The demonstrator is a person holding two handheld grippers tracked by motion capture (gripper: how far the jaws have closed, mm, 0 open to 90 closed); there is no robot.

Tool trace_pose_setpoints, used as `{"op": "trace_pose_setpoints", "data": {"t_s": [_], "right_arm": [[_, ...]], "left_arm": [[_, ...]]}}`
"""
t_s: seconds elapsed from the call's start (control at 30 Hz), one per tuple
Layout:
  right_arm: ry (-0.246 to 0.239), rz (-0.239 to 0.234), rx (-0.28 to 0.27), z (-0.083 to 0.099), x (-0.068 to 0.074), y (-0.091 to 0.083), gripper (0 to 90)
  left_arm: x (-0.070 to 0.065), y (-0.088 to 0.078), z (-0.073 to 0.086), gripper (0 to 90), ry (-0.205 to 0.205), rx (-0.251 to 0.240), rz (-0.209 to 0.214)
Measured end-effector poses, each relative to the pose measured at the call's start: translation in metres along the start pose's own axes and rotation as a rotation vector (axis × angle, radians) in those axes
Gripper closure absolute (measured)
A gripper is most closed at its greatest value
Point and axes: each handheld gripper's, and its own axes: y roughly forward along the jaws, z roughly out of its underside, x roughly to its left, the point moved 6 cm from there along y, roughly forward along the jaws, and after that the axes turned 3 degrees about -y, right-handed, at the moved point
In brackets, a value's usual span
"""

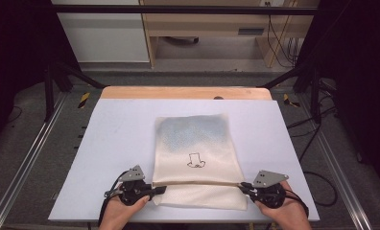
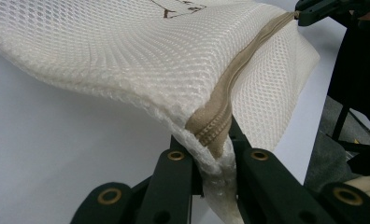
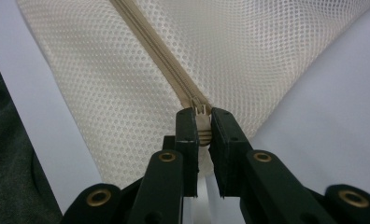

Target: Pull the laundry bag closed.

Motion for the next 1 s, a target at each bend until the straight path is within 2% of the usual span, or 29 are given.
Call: {"op": "trace_pose_setpoints", "data": {"t_s": [0.3,0.37,0.4,0.43,0.47,0.5,0.53,0.6,0.67,0.7,0.73,0.77,0.83,0.93,1.0], "right_arm": [[0.021,0.005,0.020,0.005,-0.003,0.000,82.1],[0.037,-0.007,0.022,0.005,-0.002,0.001,82.1],[0.041,-0.012,0.025,0.006,-0.002,0.002,82.0],[0.044,-0.022,0.026,0.007,-0.001,0.004,81.0],[0.045,-0.033,0.024,0.008,0.000,0.006,75.6],[0.052,-0.033,0.024,0.009,0.000,0.009,68.3],[0.050,-0.029,0.020,0.008,0.001,0.010,62.2],[0.059,-0.008,-0.017,0.001,0.000,0.008,49.6],[0.076,0.021,-0.074,-0.007,-0.002,0.006,41.9],[0.081,0.041,-0.107,-0.012,-0.004,0.004,37.4],[0.095,0.081,-0.136,-0.018,-0.007,0.003,30.0],[0.104,0.116,-0.151,-0.020,-0.010,0.002,24.9],[0.133,0.180,-0.166,-0.023,-0.018,0.001,20.2],[0.185,0.237,-0.182,-0.023,-0.030,0.000,14.5],[0.193,0.278,-0.188,-0.020,-0.038,-0.001,11.7]], "left_arm": [[-0.001,0.000,0.000,84.6,-0.001,0.003,-0.001],[-0.001,-0.001,0.001,84.1,0.000,0.011,0.006],[-0.001,-0.001,0.002,81.1,0.000,0.017,0.010],[0.000,-0.002,0.002,72.1,-0.005,0.010,-0.002],[0.001,-0.005,0.002,59.9,-0.009,-0.006,-0.041],[0.000,-0.009,0.001,45.5,-0.014,-0.005,-0.056],[0.000,-0.012,0.001,40.2,-0.015,-0.007,-0.068],[0.001,-0.023,0.002,30.4,0.005,-0.021,-0.127],[0.004,-0.035,0.000,18.0,0.018,-0.050,-0.207],[0.008,-0.042,-0.002,15.5,0.028,-0.069,-0.249],[0.012,-0.046,-0.004,13.0,0.035,-0.081,-0.278],[0.017,-0.052,-0.006,10.7,0.047,-0.092,-0.315],[0.028,-0.061,-0.009,9.2,0.040,-0.124,-0.362],[0.045,-0.073,-0.012,7.5,0.026,-0.164,-0.414],[0.055,-0.080,-0.013,6.9,0.019,-0.189,-0.436]]}}
